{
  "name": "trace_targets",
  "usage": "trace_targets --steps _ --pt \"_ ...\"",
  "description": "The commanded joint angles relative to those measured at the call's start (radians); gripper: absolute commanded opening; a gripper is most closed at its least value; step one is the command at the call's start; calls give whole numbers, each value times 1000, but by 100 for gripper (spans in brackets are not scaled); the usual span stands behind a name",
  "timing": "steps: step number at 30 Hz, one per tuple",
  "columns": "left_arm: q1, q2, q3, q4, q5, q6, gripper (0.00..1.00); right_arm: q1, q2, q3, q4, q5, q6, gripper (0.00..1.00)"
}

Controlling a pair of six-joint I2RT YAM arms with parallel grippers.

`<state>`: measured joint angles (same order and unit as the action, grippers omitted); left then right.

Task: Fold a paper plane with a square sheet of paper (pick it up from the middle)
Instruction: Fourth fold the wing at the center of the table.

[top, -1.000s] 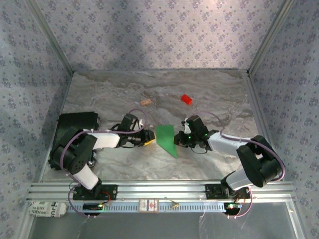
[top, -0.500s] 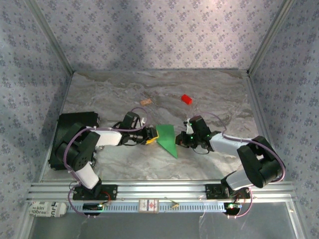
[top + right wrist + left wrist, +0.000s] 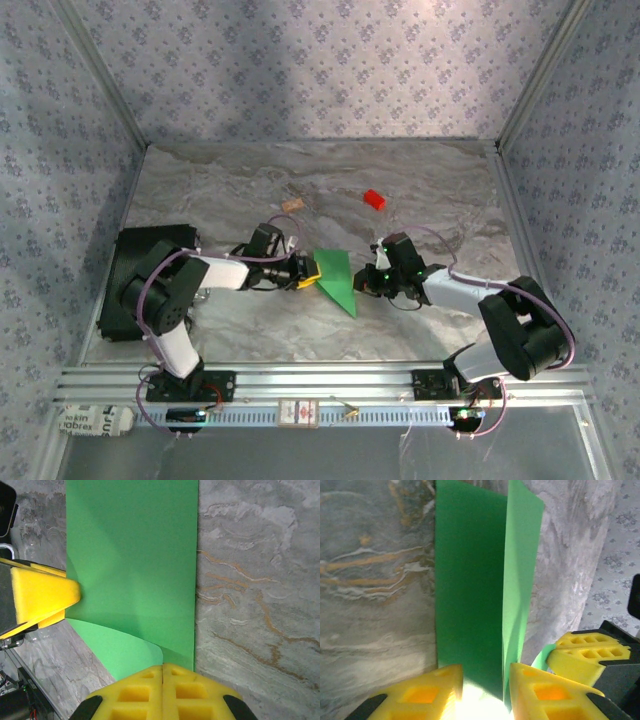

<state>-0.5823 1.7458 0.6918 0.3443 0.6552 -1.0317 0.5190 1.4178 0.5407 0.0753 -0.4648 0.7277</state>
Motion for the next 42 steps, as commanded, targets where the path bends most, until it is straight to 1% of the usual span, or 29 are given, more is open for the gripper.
trace_targets --steps 1,5,7,9,11,14,16,22,25,28,32,35,37,42 --pt "6 24 31 62 40 -23 28 -5 -16 -7 -23 -11 -10 6" --pt "6 44 51 70 51 -30 23 -5 -17 -9 -23 -15 -12 6" --pt "6 62 62 74 58 -34 16 -5 -17 -11 -25 -15 -11 6" --pt "6 67 66 82 56 -46 7 -4 -23 -3 -47 -8 -11 8" --pt "5 55 56 82 39 -54 4 6 -45 10 -102 35 -25 12" --pt "4 20 31 73 -11 -56 0 30 -98 39 -224 150 -57 19" --pt "-5 -4 16 72 -57 -66 0 35 -137 35 -256 192 -63 25" --pt "-60 -44 -9 89 -195 -102 0 41 -245 -12 -257 252 -59 41" --pt "-92 -54 -24 105 -249 -125 0 49 -300 -35 -255 278 -61 46" --pt "-115 -65 -33 107 -284 -136 0 63 -352 -57 -253 312 -72 47" --pt "-127 -78 -40 108 -296 -138 0 97 -410 -89 -231 361 -89 47" --pt "-128 -83 -36 99 -279 -123 6 124 -430 -103 -218 391 -91 48" --pt "-127 -84 -29 88 -270 -111 10 144 -433 -105 -213 404 -136 48" --pt "-127 -72 -13 111 -235 -119 14 219 -433 -101 -194 478 -190 49"
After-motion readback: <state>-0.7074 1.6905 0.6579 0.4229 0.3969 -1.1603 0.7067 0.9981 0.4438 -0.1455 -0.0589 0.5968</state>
